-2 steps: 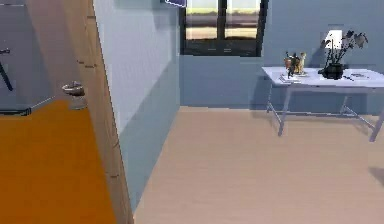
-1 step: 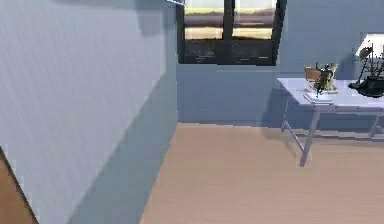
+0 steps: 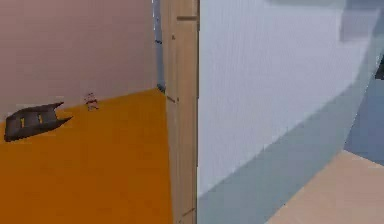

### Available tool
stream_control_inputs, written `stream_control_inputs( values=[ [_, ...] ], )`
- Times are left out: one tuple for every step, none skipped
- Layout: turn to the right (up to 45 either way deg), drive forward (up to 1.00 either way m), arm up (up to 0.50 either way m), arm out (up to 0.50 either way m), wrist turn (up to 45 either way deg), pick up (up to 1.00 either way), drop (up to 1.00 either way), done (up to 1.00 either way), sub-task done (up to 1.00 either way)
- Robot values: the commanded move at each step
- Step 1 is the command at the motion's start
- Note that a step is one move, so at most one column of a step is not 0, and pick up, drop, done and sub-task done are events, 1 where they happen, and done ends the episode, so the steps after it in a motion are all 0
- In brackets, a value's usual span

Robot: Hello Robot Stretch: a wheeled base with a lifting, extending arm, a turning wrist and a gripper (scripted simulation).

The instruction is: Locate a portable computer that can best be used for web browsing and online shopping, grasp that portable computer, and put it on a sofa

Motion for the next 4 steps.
stream_control_inputs(
  values=[
    [-33.0, 0.00, 0.00, 0.00, 0.0, 0.00, 0.00, 0.00, 0.00],
    [0.0, 0.25, 0.00, 0.00, 0.0, 0.00, 0.00, 0.00, 0.00],
    [-12.0, 0.00, 0.00, 0.00, 0.0, 0.00, 0.00, 0.00, 0.00],
    [0.0, 1.00, 0.00, 0.00, 0.0, 0.00, 0.00, 0.00, 0.00]
  ],
)
